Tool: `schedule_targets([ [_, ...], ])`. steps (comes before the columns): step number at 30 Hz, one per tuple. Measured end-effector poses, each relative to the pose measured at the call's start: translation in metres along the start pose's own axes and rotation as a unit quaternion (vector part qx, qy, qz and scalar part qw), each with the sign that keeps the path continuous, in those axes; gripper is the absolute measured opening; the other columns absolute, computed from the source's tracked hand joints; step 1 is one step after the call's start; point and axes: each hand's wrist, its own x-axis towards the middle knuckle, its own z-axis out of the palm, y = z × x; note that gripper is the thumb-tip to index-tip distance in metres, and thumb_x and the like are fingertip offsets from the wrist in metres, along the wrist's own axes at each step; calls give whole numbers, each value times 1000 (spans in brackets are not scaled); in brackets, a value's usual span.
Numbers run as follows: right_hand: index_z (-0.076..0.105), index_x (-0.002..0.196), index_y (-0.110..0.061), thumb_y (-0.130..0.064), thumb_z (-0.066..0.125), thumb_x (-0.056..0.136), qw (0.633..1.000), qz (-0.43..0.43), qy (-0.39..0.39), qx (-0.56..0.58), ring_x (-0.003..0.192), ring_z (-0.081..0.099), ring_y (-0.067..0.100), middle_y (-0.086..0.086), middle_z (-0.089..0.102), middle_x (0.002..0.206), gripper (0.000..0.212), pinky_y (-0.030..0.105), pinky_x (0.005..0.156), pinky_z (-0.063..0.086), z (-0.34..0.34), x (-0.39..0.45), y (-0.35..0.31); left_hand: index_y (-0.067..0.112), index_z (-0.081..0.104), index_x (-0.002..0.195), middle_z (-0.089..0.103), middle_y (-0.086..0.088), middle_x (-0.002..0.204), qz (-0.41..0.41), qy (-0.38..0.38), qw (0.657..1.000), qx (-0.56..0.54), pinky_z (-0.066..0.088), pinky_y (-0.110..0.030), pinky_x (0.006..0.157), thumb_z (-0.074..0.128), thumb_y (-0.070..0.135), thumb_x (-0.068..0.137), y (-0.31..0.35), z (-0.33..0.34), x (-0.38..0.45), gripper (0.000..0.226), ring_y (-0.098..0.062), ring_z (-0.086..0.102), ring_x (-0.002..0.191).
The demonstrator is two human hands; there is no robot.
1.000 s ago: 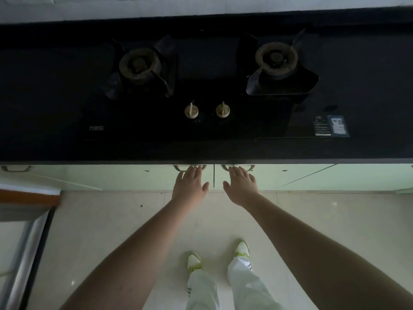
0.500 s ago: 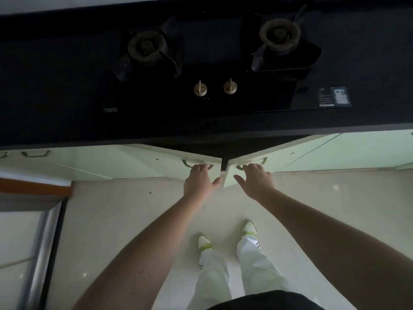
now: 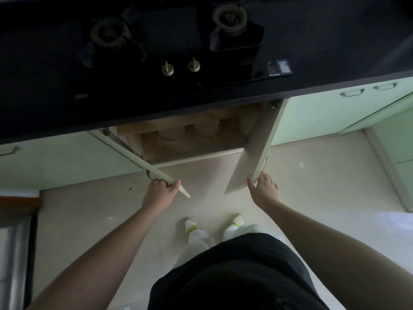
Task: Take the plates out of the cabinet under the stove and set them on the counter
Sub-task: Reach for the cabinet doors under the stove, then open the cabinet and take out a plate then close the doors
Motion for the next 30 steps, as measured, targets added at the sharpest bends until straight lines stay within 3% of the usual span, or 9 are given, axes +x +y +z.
schedule_targets([
  [2, 13, 154, -13, -40, 33, 99, 997, 31, 49, 60, 146, 23, 26, 6, 14, 163, 64, 42, 120, 15, 0, -13, 9, -2, 66, 110, 61, -20, 117, -12, 18, 999, 29, 47, -42, 88, 39, 62, 95, 0, 0, -8, 70, -33, 52, 114],
  [5, -4, 155, -17, -15, 36, 96, 990, -51, 113, -62, 151, -1, 20, 2, -3, 165, 72, 36, 120, -4, -4, -21, 31, -2, 60, 114, 58, -22, 122, -33, 109, 991, 66, 47, -47, 85, 52, 61, 90, 7, 3, -20, 69, -37, 51, 117],
  [9, 2, 156, -11, -19, 31, 98, 964, -122, 38, -233, 150, -12, 18, 2, -3, 165, 65, 37, 120, -11, -17, -12, 66, 2, 39, 143, 35, -29, 149, -21, 197, 977, 73, 39, -57, 99, 64, 57, 82, 15, 6, -28, 85, -41, 32, 139],
  [11, 5, 155, -6, -27, 32, 99, 953, -111, 12, -283, 150, -12, 18, 5, 0, 165, 65, 39, 121, -9, -25, -10, 80, 12, 43, 146, 27, -21, 159, 41, 173, 975, 135, 27, -55, 112, 56, 48, 92, 16, 9, -21, 66, -36, 20, 148],
  [13, 5, 154, -3, -29, 31, 100, 949, -85, -10, -303, 150, -14, 20, 8, 0, 165, 66, 39, 121, -10, -33, -8, 90, 18, 59, 130, 34, -13, 158, 89, 112, 969, 199, 18, -51, 118, 46, 34, 98, 17, 12, -14, 39, -29, 17, 150],
  [16, 0, 154, -3, -32, 29, 100, 956, -13, -34, -291, 149, -18, 25, 16, -7, 163, 68, 38, 121, -10, -44, -6, 98, 16, 59, 124, 40, -10, 154, 104, 62, 959, 255, 16, -48, 118, 44, 27, 95, 16, 15, -13, 34, -26, 16, 150],
  [20, 7, 154, -5, -34, 35, 97, 966, 58, -29, -249, 150, -7, 33, 22, 1, 162, 70, 42, 121, 0, -60, -5, 110, 16, 54, 134, 35, -8, 156, 95, 34, 953, 286, 20, -48, 117, 42, 37, 97, 11, 10, -21, 44, -24, 14, 150],
  [25, 14, 153, -9, -33, 39, 96, 979, -16, -9, -204, 151, 4, 22, 6, 12, 163, 66, 40, 120, 10, -69, -4, 112, 17, 46, 141, 33, -5, 157, 70, 8, 942, 329, 19, -46, 116, 39, 44, 97, 12, 8, -35, 52, -22, 11, 150],
  [30, 16, 154, -14, -34, 41, 95, 983, -87, -8, -162, 150, 8, 22, 4, 15, 163, 67, 42, 119, 13, -65, -6, 77, 19, 48, 139, 36, -3, 154, 50, -4, 927, 373, 24, -41, 113, 39, 43, 97, 7, 3, -59, 49, -19, 13, 150],
])
